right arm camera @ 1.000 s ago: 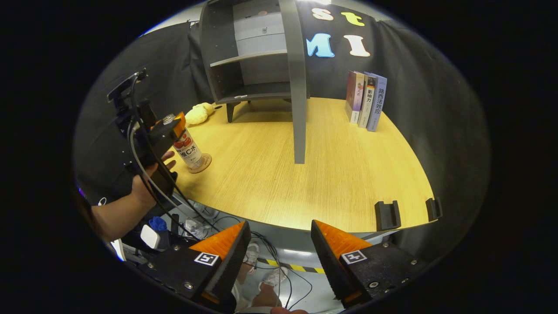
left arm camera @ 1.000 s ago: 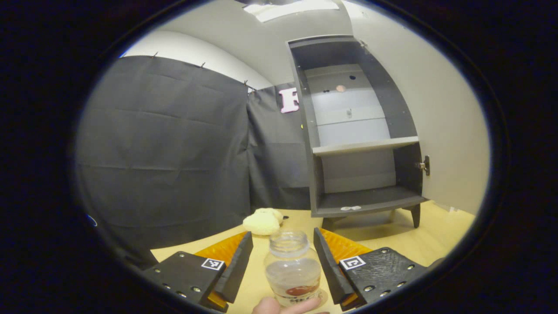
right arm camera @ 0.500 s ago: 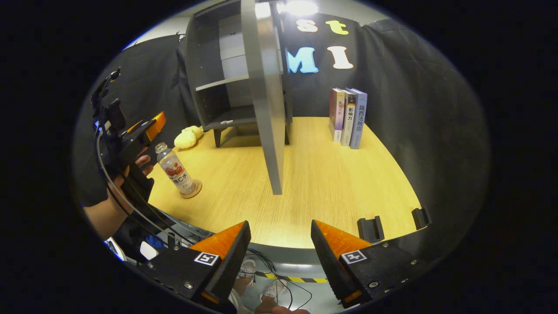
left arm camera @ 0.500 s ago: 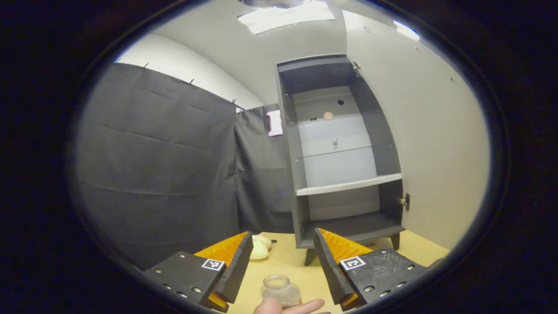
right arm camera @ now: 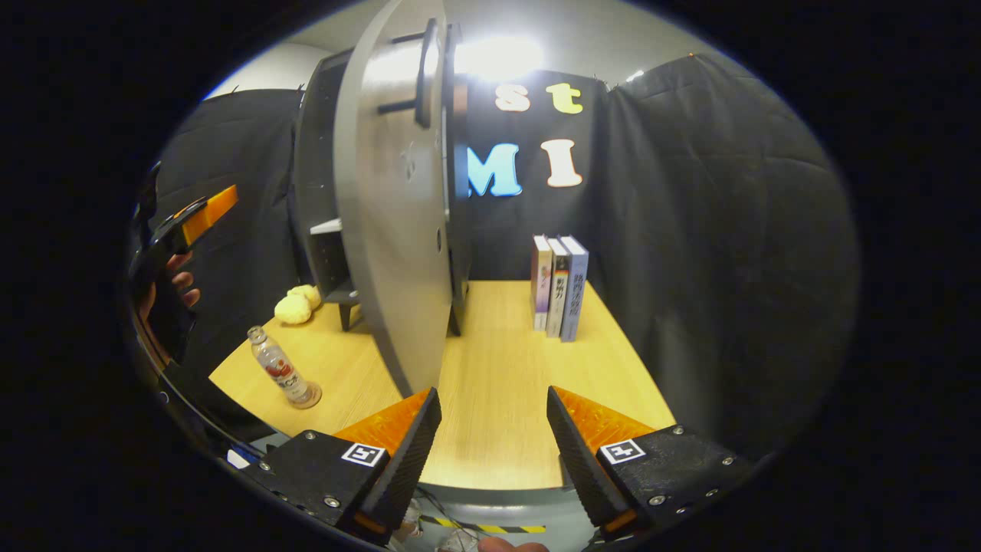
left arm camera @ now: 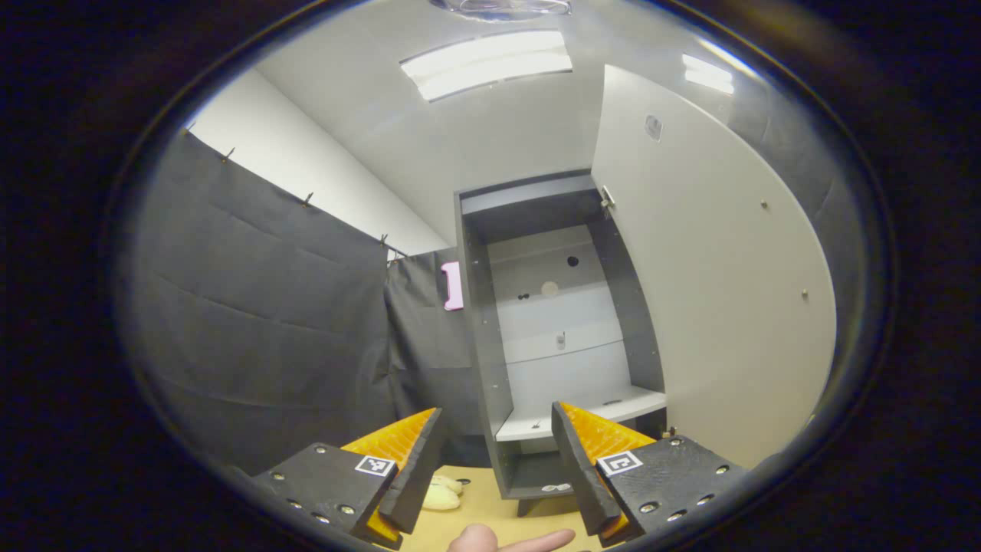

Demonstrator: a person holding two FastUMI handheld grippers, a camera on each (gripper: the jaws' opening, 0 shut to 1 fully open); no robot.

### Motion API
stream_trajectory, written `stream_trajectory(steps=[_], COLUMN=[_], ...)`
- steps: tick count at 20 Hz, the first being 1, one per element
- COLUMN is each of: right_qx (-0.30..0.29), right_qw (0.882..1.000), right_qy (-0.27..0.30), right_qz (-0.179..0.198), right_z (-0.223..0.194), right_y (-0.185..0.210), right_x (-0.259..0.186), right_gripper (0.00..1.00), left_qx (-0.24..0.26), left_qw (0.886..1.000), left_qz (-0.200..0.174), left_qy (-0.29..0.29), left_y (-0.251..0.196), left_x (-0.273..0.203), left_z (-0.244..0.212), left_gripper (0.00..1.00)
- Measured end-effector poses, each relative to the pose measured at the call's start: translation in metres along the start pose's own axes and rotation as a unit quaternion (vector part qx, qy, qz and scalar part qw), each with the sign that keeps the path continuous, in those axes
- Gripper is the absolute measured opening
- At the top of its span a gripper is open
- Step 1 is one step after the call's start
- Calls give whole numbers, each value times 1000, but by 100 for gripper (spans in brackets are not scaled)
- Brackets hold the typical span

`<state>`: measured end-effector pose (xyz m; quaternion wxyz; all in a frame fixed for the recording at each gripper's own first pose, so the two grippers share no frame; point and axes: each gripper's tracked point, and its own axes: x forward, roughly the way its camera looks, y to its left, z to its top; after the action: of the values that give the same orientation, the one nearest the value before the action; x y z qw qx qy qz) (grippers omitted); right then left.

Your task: Open the cabinet door with the right hand, grasp the bottle in the cabinet with the left hand and place it on the coaster, then close the cabinet door with the right hand.

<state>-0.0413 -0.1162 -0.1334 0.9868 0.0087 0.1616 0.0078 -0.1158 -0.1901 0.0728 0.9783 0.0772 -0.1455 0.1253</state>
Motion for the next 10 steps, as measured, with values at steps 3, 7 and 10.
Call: stream_trajectory(steps=[3,7,10], right_qx=[14,8,-9], right_qw=[997,986,980], right_qy=[-77,-165,-199], right_qz=[-13,-2,-3], right_z=[79,160,181], right_y=[-11,0,10], right_x=[9,2,-5], right_gripper=[86,87,87], left_qx=[-5,-27,-10], left_qw=[1000,996,993], left_qz=[-21,-47,-55], left_qy=[11,71,102], left_y=[-6,-18,-28], left_x=[-2,-13,-8], left_z=[24,20,10], left_gripper=[76,86,85])
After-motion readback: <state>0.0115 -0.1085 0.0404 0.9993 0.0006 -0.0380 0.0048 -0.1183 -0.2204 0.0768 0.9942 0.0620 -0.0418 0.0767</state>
